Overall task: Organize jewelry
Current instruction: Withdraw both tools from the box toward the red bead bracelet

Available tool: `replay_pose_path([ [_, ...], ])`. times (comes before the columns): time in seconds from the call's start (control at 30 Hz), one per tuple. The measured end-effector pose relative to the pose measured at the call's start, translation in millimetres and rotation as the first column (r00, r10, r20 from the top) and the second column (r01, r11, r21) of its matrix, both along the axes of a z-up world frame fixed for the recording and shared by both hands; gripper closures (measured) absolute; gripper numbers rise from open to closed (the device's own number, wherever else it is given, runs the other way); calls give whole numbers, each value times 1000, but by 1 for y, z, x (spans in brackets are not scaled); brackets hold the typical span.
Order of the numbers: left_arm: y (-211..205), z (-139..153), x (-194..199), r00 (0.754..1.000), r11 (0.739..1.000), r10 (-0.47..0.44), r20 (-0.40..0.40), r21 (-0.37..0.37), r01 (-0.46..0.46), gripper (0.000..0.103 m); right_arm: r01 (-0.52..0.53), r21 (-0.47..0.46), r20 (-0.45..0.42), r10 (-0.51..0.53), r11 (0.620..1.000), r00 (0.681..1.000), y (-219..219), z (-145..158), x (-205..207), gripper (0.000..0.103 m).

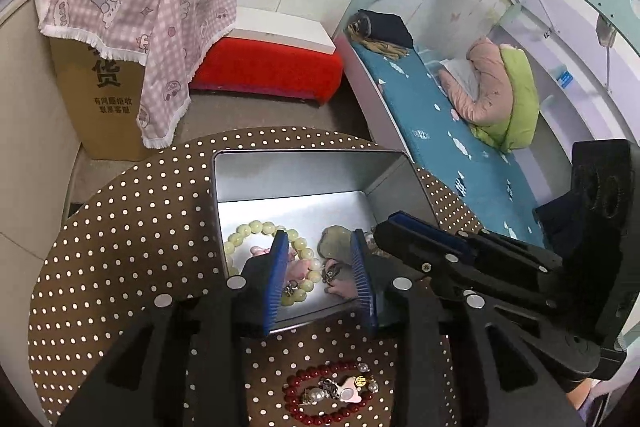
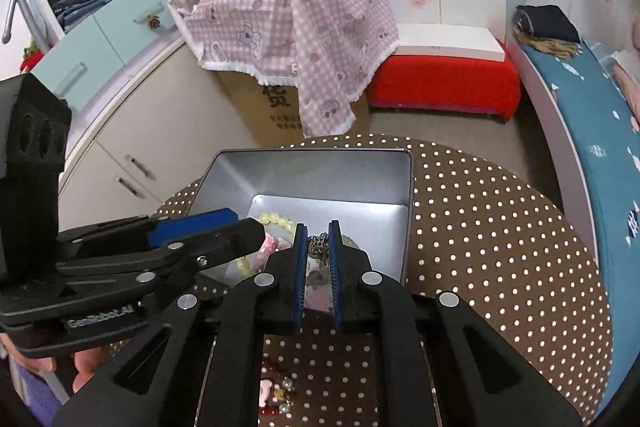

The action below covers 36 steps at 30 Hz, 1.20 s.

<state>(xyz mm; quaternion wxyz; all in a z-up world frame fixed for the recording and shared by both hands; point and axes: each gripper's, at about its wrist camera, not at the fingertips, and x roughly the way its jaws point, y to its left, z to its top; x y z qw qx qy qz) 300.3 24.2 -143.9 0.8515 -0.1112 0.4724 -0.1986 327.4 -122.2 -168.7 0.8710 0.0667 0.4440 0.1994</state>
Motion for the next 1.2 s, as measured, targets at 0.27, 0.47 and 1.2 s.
replay_pose_path([
  [0.27, 2, 11, -13, 1000, 1000, 10, 15, -13, -10, 73, 1, 39, -12, -1, 999, 1000, -5, 4, -5, 90],
  [0.47, 9, 29, -36, 996, 999, 45, 80, -15, -43, 53, 19, 37, 19, -19, 999, 1000, -12, 20, -20, 90],
  [1.2, 35, -23, -119, 988, 985, 130, 77, 104, -138, 44, 3, -59, -24, -4, 998, 1000, -7, -24, -105, 89],
])
